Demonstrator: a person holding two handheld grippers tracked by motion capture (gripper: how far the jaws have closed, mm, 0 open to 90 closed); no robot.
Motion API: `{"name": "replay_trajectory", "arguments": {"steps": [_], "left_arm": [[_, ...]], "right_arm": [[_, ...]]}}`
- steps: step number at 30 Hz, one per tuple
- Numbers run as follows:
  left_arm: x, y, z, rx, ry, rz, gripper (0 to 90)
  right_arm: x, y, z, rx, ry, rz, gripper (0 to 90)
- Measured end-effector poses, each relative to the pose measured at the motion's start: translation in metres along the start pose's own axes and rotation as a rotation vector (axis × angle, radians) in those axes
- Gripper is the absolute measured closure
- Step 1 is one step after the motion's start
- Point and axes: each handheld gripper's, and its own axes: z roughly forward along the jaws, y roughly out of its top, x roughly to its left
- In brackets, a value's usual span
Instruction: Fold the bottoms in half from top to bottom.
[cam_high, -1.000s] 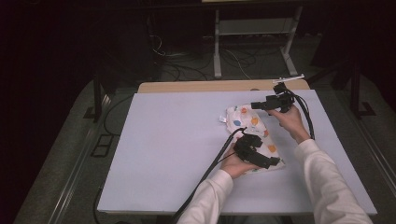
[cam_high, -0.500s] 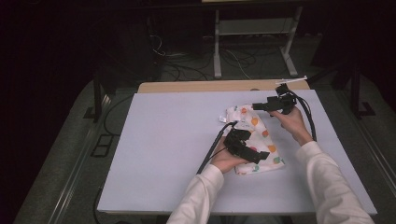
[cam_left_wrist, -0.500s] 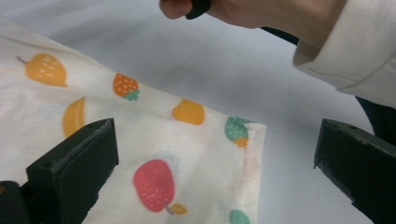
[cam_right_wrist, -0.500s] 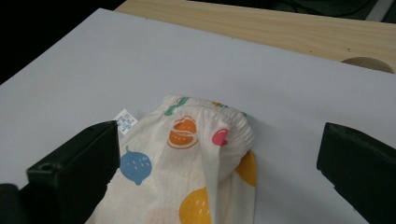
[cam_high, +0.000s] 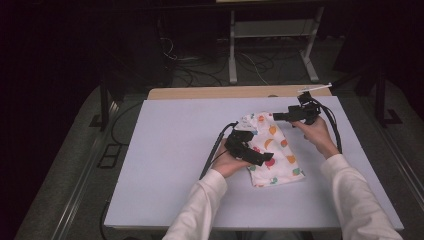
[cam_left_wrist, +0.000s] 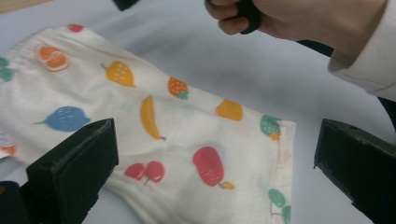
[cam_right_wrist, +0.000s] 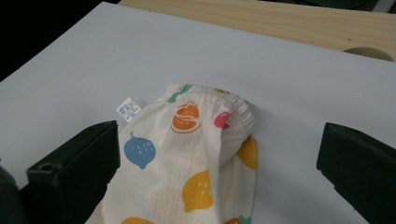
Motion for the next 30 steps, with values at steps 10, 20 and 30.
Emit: {"name": "replay_trajectory", "arguments": {"steps": [10,20,30], "left_arm": [[0.023,0.005,-0.019,-0.013,0.042,-0.025,0.0],[0.049,0.009,-0.025,0.010,0.071,-0.057,0.0],[0.070,0.014,-0.026,0.013,0.088,-0.081,0.0]], "right_arm": [[0.004,0.002,0.000,0.008,0.006,-0.007,0.0],[0.004,0.006,-0.001,0.010,0.003,-0.006,0.0],[0.002,0.012,-0.001,0.025,0.005,-0.003,0.0]]}}
